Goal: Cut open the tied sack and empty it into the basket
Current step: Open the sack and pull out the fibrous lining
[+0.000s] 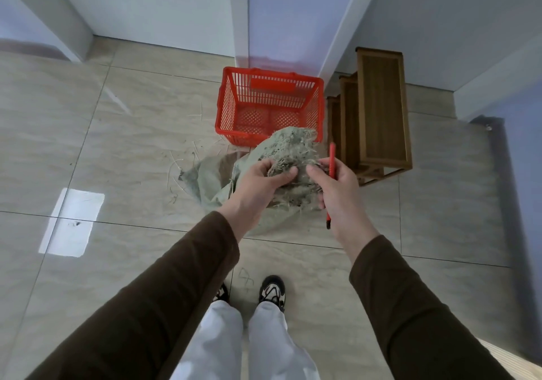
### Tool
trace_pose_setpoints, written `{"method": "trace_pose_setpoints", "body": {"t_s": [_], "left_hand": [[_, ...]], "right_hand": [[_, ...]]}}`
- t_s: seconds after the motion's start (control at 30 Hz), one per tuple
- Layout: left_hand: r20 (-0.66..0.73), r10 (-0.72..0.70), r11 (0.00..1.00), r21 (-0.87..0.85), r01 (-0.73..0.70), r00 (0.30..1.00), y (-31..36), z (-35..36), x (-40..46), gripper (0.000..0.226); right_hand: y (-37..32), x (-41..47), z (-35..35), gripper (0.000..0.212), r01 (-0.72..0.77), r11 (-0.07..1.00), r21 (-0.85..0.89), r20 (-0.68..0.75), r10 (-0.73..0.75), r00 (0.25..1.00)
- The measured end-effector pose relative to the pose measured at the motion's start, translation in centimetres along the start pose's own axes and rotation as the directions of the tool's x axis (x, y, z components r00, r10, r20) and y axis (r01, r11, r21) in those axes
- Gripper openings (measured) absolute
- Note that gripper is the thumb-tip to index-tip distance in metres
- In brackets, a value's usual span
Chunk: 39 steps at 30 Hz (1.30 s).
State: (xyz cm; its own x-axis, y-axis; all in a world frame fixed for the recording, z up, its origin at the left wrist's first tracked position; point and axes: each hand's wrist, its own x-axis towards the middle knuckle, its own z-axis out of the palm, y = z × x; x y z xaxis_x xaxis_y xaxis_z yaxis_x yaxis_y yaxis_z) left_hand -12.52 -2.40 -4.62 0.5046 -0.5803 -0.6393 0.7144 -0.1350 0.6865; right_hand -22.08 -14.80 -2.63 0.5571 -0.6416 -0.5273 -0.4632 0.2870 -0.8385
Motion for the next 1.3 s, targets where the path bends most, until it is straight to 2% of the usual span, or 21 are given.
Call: {"method": "trace_pose_setpoints", "body": {"t_s": [0.1, 0.23, 0.4, 0.5, 0.6, 0.67, 0.73, 0.8, 0.87, 0.9, 0.97, 1.03, 1.1, 1.3], "left_hand": [[-0.048, -0.024, 0.997, -0.072, 0.020, 0.999, -0.1, -0.2, 0.5, 0.008], [-0.033, -0.107, 0.963, -0.252, 0.095, 0.994, -0.4, 0.1, 0.9, 0.015], [-0.002, -0.082, 0.937, -0.340, 0.076, 0.997, -0.9, 0.9, 1.0, 0.019], [-0.002, -0.093, 0.938, -0.335, 0.087, 0.996, -0.9, 1.2, 1.5, 0.020], [-0.022, -0.123, 0.937, -0.331, 0.109, 0.992, -0.7, 1.3, 1.9, 0.019], [-0.042, -0.134, 0.936, -0.334, 0.113, 0.990, -0.6, 1.3, 2.3, 0.020], [-0.049, -0.128, 0.936, -0.335, 0.104, 0.991, -0.6, 1.4, 2.6, 0.022], [-0.049, -0.118, 0.939, -0.330, 0.095, 0.992, -0.4, 1.6, 2.8, 0.021], [-0.047, -0.106, 0.941, -0.327, 0.085, 0.993, -0.2, 1.7, 2.8, 0.019], [-0.046, -0.100, 0.942, -0.325, 0.080, 0.994, -0.1, 1.7, 2.9, 0.019], [-0.044, -0.092, 0.946, -0.317, 0.073, 0.995, 0.1, 1.8, 2.9, 0.019], [-0.033, -0.087, 0.949, -0.305, 0.073, 0.996, 0.2, 2.1, 2.9, 0.021], [-0.022, -0.080, 0.953, -0.296, 0.070, 0.997, 0.4, 2.4, 2.8, 0.022], [-0.036, -0.071, 0.968, -0.243, 0.060, 0.997, 0.3, 2.6, 2.5, 0.016]], "right_hand": [[0.5, 0.6, -0.5, 0.010, -0.063, 0.995, 0.083, -0.090, 0.071, 0.993], [1.1, 1.3, -0.9, 0.008, -0.120, 0.989, 0.090, -0.104, 0.129, 0.986], [1.6, 2.0, -1.0, 0.012, -0.180, 0.982, 0.063, -0.085, 0.185, 0.979], [1.1, 1.7, -1.6, 0.025, -0.085, 0.988, -0.125, -0.068, 0.077, 0.995], [-0.3, 1.2, -3.5, 0.042, 0.097, 0.951, -0.294, -0.146, -0.145, 0.979], [-1.3, 0.9, -4.3, 0.037, 0.259, 0.866, -0.427, -0.187, -0.365, 0.912], [-2.4, 0.4, -4.5, 0.028, 0.380, 0.693, -0.613, -0.111, -0.551, 0.827], [-3.5, 0.0, -4.8, 0.024, 0.411, 0.565, -0.715, -0.062, -0.638, 0.768], [-5.0, -0.3, -5.3, 0.018, 0.430, 0.577, -0.694, -0.051, -0.636, 0.770], [-5.5, -0.4, -5.5, 0.016, 0.447, 0.565, -0.693, 0.010, -0.613, 0.790], [-5.8, -0.4, -5.1, 0.015, 0.454, 0.408, -0.792, 0.228, -0.491, 0.841], [-5.4, -0.7, -4.4, 0.015, 0.427, 0.225, -0.876, 0.342, -0.336, 0.878], [-4.8, -0.9, -4.0, 0.016, 0.408, 0.147, -0.901, 0.354, -0.296, 0.887], [-3.5, -0.7, -3.9, 0.026, 0.356, 0.146, -0.923, 0.293, -0.335, 0.896]]}}
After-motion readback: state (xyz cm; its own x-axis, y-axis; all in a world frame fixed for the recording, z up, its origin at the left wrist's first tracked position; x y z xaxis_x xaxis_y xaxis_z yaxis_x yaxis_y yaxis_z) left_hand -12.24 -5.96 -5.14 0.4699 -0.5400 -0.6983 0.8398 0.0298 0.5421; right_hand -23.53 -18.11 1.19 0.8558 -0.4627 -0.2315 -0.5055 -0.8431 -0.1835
